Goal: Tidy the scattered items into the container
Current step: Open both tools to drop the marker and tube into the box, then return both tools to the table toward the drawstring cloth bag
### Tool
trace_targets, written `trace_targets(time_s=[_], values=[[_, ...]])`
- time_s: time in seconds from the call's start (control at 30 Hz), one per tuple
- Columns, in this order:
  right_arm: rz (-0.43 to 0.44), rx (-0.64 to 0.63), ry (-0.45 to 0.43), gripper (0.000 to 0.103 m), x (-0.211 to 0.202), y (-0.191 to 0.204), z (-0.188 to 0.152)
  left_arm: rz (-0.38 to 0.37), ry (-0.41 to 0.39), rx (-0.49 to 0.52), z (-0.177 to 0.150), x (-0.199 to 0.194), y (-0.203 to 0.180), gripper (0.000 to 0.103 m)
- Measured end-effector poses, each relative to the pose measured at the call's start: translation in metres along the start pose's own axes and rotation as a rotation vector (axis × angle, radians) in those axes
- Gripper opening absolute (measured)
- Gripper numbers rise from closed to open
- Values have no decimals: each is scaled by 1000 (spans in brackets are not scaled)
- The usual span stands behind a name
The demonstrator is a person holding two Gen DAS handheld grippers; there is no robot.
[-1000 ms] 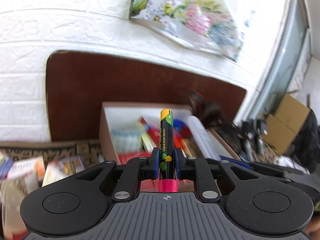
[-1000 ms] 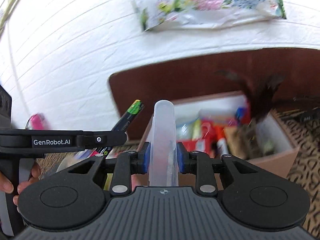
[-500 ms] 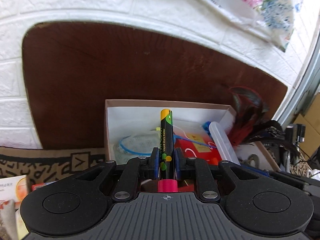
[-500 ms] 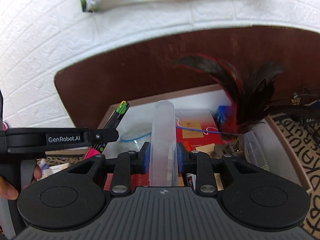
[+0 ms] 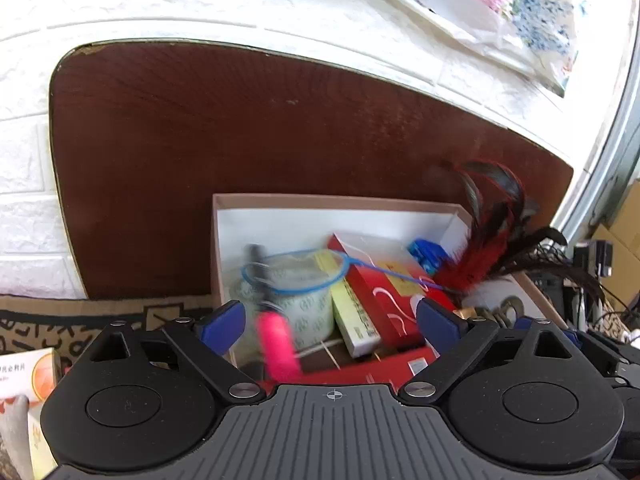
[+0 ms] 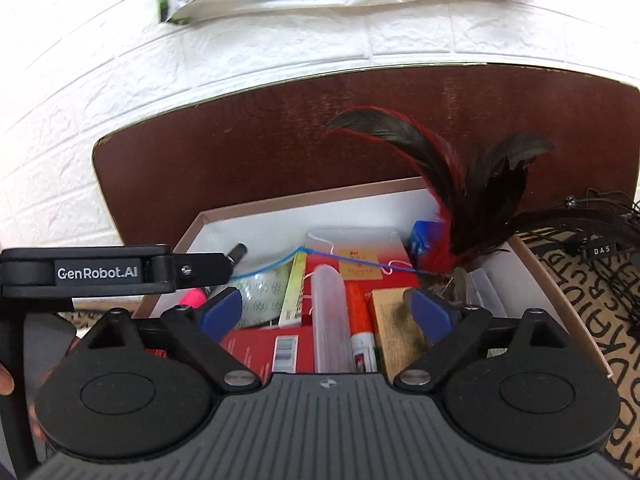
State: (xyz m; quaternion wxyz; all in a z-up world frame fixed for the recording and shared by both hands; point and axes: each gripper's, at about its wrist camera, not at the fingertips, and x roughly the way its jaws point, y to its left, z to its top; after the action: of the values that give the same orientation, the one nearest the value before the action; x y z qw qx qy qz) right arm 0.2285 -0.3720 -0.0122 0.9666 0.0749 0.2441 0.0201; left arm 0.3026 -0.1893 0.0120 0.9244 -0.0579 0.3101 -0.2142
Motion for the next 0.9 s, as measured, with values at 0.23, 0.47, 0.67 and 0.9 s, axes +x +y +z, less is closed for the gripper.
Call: trace_targets(time_s=[0.23,0.47,0.67,0.9], values=[[-7,-42,-11,98,-18,12,1,7,11,-4,-5,-19,-2,100],[10,-64,-45,100,-52,31,-4,5,-10,-22,-17,-65,-1,101],[84,-136,-50,102,-94,63,-46,72,-64,-55,-83,-136,14,103],[190,-125,93,102,-109,103,-121,142,13,-155,-171,-191,55,103]])
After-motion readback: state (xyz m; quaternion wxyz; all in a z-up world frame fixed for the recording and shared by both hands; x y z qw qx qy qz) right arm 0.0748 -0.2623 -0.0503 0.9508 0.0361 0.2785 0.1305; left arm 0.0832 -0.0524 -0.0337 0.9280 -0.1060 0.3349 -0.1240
